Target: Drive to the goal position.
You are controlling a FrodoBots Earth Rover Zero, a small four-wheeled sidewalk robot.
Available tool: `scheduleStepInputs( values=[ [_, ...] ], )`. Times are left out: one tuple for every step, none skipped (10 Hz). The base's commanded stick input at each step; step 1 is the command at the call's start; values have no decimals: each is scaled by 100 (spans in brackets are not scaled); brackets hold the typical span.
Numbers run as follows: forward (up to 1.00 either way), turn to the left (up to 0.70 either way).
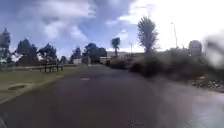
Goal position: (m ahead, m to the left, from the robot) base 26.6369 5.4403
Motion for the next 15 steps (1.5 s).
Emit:
scheduleStepInputs(
  values=[
    [70,0],
    [70,0],
    [70,0],
    [70,0],
    [70,0],
    [70,0],
    [70,0],
    [70,-12],
    [70,-24],
    [70,-35],
    [70,-35],
    [70,-23],
    [70,0],
    [70,0],
    [70,0]
  ],
)
